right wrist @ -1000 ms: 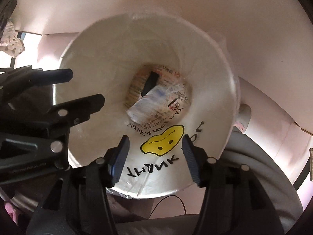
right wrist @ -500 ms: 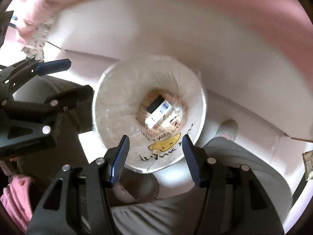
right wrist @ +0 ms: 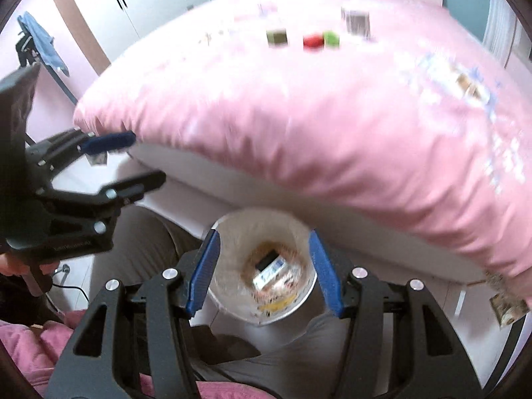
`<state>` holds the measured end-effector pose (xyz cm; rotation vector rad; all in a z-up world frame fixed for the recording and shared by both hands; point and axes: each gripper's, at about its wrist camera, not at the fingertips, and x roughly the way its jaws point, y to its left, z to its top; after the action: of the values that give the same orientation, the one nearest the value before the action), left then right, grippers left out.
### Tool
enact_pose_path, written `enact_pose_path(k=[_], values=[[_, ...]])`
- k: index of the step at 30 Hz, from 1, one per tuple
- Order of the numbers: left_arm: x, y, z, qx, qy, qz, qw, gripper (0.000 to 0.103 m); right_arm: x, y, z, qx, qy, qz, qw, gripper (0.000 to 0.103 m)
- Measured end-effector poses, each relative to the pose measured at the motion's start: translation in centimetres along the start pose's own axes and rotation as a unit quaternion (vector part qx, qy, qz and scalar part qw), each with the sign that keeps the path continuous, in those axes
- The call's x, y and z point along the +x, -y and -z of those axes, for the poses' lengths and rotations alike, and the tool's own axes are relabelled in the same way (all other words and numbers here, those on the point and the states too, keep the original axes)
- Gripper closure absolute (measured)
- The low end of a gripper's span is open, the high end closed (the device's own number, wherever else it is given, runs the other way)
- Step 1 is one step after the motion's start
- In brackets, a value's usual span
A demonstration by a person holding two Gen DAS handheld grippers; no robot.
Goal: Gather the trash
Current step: 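Move both open tools back over the bed toward the toy blocks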
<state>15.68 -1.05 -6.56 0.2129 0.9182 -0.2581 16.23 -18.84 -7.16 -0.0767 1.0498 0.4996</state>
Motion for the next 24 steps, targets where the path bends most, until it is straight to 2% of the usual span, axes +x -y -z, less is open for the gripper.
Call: enact_pose_path(k=[6,8,12,17,24], values=[[-1.7,-0.4,-2.4,-0.001,0.026,-0.013,0.9996,0.031,-3.2,0.4,-2.4,0.000,0.049,0.012,0.999,0.041],[-2.2,-0.5,-3.2,-0.002,0.032,-0.016,0.9994,0.026,-4.1,0.5,-3.0,-0.002,0.057,0.015,0.998,0.039],[-2.6,-0.7,-4.9,-0.002,0.044,-0.024,0.9987,0.024,-5.5,0.5,-5.1,-0.011,0.077,0.020,0.997,0.036],[-2.4,-1.8,-7.3,0.001,0.053,-0.035,0.9980,0.023,-5.7,0.7,-7.6,-0.021,0.092,0.020,0.995,0.036],[-0.3,-3.7,-10.2,-0.004,0.052,-0.043,0.9977,0.022,-3.8,1.8,-11.6,-0.027,0.093,0.018,0.995,0.036]])
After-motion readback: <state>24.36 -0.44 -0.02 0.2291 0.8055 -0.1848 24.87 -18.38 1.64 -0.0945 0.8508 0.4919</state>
